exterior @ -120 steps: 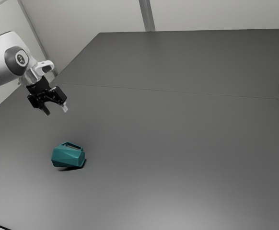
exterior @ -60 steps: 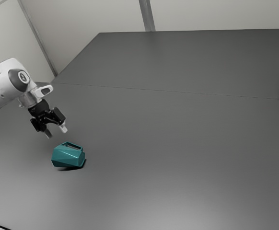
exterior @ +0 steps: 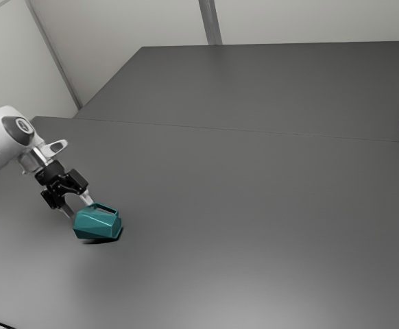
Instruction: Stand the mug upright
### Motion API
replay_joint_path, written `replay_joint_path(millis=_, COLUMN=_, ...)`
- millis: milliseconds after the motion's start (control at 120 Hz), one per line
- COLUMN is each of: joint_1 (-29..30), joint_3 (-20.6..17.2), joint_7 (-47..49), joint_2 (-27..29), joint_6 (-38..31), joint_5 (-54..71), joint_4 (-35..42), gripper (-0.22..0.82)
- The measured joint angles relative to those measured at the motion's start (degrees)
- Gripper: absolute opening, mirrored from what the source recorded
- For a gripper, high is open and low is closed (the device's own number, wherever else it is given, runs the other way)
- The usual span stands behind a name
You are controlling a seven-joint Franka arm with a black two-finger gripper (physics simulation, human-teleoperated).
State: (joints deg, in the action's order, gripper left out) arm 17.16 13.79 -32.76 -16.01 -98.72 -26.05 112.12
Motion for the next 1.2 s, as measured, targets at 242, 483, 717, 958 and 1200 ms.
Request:
replay_joint_path(millis=242, joint_1=1.0, joint_3=0.0, joint_7=-1.9, joint_2=-1.0, joint_6=2.6, joint_5=-6.3, joint_4=-0.1, gripper=0.6)
replay_joint_path(millis=483, joint_1=2.2, joint_3=0.0, joint_7=-3.6, joint_2=-3.2, joint_6=4.6, joint_5=-10.7, joint_4=-0.1, gripper=0.6)
replay_joint_path(millis=717, joint_1=2.7, joint_3=0.0, joint_7=-4.9, joint_2=-3.6, joint_6=6.0, joint_5=-13.2, joint_4=1.0, gripper=0.47)
replay_joint_path(millis=958, joint_1=3.1, joint_3=0.0, joint_7=-6.0, joint_2=-3.5, joint_6=6.8, joint_5=-14.1, joint_4=1.8, gripper=0.2)
replay_joint_path(millis=1200, joint_1=2.9, joint_3=0.0, joint_7=-6.7, joint_2=-3.1, joint_6=7.2, joint_5=-14.6, joint_4=1.8, gripper=0.02)
